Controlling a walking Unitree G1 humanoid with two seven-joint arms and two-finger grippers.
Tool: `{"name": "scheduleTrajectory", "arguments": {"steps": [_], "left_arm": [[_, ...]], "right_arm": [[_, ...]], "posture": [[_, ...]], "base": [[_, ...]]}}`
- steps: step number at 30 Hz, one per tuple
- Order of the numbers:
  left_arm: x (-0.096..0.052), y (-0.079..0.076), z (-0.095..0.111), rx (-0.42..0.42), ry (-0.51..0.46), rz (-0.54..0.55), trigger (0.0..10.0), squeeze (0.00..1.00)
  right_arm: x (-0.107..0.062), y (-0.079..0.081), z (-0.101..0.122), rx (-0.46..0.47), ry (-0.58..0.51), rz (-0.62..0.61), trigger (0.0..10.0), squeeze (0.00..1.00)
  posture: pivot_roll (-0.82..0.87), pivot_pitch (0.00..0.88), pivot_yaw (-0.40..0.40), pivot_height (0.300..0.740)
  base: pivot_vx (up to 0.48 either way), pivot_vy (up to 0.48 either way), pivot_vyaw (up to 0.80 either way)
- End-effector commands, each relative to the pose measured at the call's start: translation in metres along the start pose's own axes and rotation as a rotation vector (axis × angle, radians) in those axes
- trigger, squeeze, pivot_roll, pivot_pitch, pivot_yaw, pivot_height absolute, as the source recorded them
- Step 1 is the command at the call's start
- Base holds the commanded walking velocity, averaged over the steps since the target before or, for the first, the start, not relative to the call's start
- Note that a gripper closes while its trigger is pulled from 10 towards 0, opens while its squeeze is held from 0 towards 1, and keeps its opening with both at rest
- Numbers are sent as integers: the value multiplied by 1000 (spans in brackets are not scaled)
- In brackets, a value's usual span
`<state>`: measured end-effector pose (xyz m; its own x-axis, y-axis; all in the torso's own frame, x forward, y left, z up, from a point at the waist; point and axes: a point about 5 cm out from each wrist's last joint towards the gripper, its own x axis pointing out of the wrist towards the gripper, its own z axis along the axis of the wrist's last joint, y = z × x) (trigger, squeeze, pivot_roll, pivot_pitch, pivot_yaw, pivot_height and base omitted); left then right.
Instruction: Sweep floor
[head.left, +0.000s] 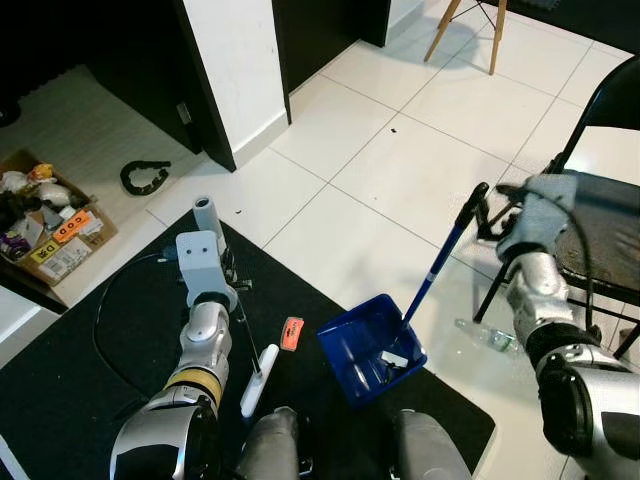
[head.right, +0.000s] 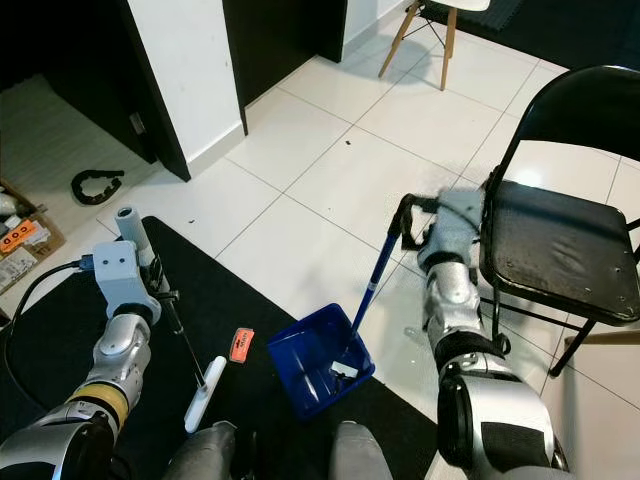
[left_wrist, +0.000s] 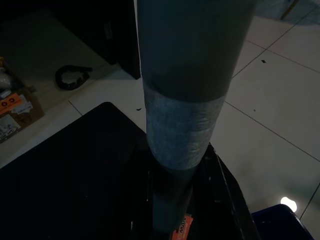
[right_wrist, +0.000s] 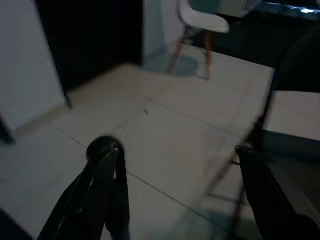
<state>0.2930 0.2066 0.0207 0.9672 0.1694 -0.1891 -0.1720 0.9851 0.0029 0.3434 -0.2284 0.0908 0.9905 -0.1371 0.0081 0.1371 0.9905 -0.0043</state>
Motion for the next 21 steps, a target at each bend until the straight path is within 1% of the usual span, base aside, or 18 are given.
{"name": "scheduleTrajectory", "arguments": {"steps": [1, 3, 7, 8, 9, 10, 11, 13, 15, 17, 19, 21], "left_arm": [[-1, -4, 3, -30, -42, -4, 10000, 0], [-2, -4, 3, -37, -53, -3, 10000, 0], [-2, -4, 3, -24, -53, -8, 10000, 0], [-2, -4, 3, -12, -52, -13, 10000, 0], [-2, -4, 2, -8, -48, -13, 10000, 0], [-2, -4, 2, -7, -45, -13, 10000, 0], [-2, -4, 2, -5, -42, -14, 10000, 0], [-3, -4, 1, -4, -41, -16, 10000, 0], [-3, -7, 2, 7, -44, -25, 10000, 0], [-2, -8, 2, 8, -46, -27, 10000, 0], [-1, -9, 5, -1, -58, -25, 10000, 0], [1, -12, 9, -8, -77, -37, 10000, 0]], "right_arm": [[0, -2, 4, 45, -34, 25, 10000, 1000], [1, 1, 6, 52, -45, 65, 10000, 1000], [2, 2, 6, 65, -35, 89, 10000, 1000], [3, 6, 6, 68, -15, 143, 10000, 1000], [4, 8, 5, 66, -6, 166, 10000, 675], [4, 9, 5, 65, -2, 180, 10000, 675], [4, 9, 5, 60, 10, 184, 10000, 0], [4, 8, 4, 59, 17, 186, 10000, 0], [5, 5, 5, 54, 18, 190, 10000, 0], [5, 3, 6, 52, 16, 190, 10000, 0], [6, -1, 9, 9, 19, 197, 10000, 0], [9, -5, 13, -11, 21, 198, 10000, 0]], "posture": [[-48, 63, -8, 740], [-49, 62, -11, 740], [-52, 61, -14, 740], [-52, 66, -19, 740], [-53, 67, -18, 740], [-53, 67, -18, 740], [-59, 66, -17, 740], [-59, 66, -17, 740], [-68, 80, -40, 740], [-68, 80, -40, 740], [-69, 89, -47, 740], [-66, 109, -53, 740]], "base": [[0, 0, 0], [0, 0, 0], [0, 0, 0], [0, 0, 0], [0, 0, 0], [0, 0, 0], [0, 0, 0], [0, 0, 0], [0, 0, 0], [0, 0, 0], [0, 0, 0], [0, 0, 0]]}}
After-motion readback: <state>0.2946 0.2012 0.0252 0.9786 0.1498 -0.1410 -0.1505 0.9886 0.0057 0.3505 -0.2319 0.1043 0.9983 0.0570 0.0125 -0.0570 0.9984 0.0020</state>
